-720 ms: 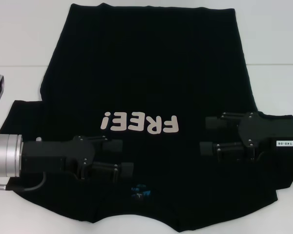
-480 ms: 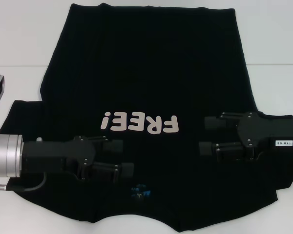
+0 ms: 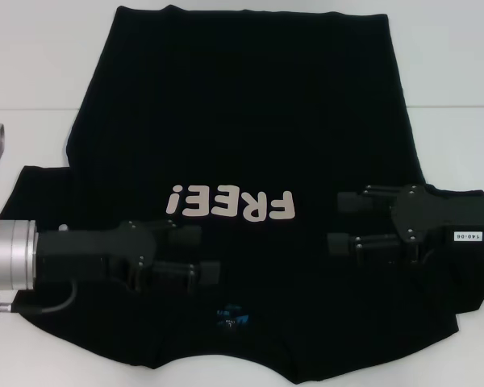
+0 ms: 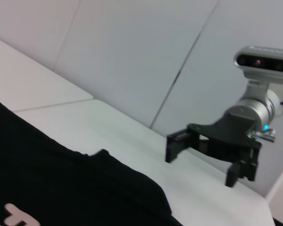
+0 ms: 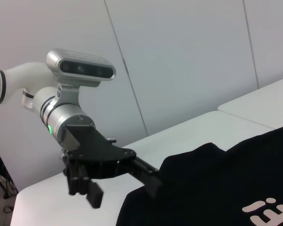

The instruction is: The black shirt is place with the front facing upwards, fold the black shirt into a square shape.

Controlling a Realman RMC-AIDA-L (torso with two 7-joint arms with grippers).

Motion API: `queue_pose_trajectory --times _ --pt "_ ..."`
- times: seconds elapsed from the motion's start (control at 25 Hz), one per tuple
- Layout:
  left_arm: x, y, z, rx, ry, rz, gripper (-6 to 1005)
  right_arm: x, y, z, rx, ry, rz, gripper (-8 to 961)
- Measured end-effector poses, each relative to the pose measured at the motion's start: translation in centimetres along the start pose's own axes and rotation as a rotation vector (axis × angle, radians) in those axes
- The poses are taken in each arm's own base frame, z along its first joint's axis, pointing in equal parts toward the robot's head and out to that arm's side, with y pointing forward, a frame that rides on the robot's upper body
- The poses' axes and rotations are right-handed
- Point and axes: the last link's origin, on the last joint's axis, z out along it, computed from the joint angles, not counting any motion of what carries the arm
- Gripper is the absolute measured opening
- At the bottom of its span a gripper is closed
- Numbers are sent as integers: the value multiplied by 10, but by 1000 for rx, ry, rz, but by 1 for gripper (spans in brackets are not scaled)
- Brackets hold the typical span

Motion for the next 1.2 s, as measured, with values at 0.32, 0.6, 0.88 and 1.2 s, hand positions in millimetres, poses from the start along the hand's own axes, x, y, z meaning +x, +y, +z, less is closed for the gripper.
queue_pose_trajectory --times 0.32,0.6,0.88,1.2 --pt "7 -27 -27 215 151 -134 922 -1 0 2 10 -33 16 882" --pt "0 -52 -71 435 249 -313 919 -3 -1 7 24 -60 22 881" --pt "-19 -68 -111 634 281 -455 915 -7 -2 14 28 -64 17 881" --pt "-42 -77 -131 786 262 -549 912 -10 -3 17 28 -64 10 881"
